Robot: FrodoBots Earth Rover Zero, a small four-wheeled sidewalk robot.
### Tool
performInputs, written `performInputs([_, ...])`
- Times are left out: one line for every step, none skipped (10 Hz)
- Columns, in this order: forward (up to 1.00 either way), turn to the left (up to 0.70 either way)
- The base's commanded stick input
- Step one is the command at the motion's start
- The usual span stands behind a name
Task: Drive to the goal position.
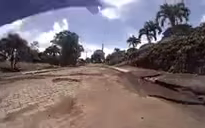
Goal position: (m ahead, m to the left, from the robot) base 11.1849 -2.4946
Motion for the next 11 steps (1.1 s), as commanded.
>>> performInputs([0.70,0.00])
performInputs([0.70,0.00])
performInputs([0.70,0.00])
performInputs([0.70,0.00])
performInputs([0.70,0.00])
performInputs([0.70,0.00])
performInputs([0.70,0.00])
performInputs([0.70,0.00])
performInputs([0.70,0.00])
performInputs([0.70,0.00])
performInputs([0.70,0.00])
